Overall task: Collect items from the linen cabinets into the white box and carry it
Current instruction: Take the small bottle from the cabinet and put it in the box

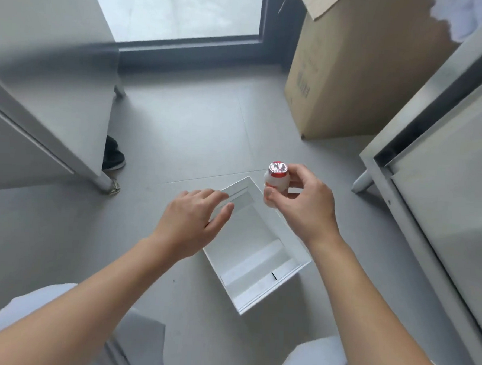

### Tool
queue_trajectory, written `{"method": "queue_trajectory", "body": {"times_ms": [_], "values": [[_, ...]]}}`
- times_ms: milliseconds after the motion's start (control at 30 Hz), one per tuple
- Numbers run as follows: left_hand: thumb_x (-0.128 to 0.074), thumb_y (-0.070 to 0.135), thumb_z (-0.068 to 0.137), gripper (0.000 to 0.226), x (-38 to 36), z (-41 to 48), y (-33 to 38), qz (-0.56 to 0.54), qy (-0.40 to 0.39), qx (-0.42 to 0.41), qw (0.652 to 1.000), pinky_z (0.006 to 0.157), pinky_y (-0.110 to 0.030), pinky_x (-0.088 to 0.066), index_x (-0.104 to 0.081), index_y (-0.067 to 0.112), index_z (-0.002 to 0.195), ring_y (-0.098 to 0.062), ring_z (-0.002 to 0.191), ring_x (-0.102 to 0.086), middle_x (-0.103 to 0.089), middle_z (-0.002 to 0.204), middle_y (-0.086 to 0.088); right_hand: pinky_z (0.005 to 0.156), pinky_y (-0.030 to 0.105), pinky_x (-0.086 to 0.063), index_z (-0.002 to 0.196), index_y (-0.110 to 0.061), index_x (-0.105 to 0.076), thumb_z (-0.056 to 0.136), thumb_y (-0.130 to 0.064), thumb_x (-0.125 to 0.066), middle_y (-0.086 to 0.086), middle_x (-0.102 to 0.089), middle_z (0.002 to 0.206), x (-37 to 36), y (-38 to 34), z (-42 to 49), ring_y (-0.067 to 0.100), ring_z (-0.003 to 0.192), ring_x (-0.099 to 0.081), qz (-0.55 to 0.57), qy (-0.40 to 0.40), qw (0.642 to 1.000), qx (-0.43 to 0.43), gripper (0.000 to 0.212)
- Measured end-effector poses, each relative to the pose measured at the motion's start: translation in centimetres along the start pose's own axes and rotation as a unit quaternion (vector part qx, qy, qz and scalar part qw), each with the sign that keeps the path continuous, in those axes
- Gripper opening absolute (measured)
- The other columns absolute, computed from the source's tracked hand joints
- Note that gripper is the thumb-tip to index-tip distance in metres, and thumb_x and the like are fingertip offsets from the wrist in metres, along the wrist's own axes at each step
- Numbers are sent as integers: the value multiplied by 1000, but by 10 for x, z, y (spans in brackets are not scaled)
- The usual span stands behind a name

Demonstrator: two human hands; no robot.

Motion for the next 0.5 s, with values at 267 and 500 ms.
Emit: {"method": "queue_trajectory", "body": {"times_ms": [267, 500], "values": [[-32, 53, 100, 46, -2, 21, -24, -23, 25, 15, 999, 86, -32, -44, -63, 27, 120, -19, 100, -64, -69, 114, 11, 83, 36, -61, 110, -28, -70, 78, -33, -84, -16, -73, 97, -14, 11, 16, 1, 93, -69, 4, 3, 1000, -3, 35], [-39, 49, 101, 42, -1, 20, -25, -11, 28, -7, 1000, 85, -33, -44, -65, 21, 119, -21, 100, -64, -70, 114, 5, 82, 35, -61, 111, -28, -70, 80, -34, -84, -19, -72, 97, -36, -7, 12, -1, 94, -68, 11, -17, 1000, 21, 35]]}}
Point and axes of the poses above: each hand's wrist, its own z-axis towards the middle knuckle, its own x-axis out of the back of the hand, y = z × x, the point moved 10 cm from there along z, towards the middle knuckle
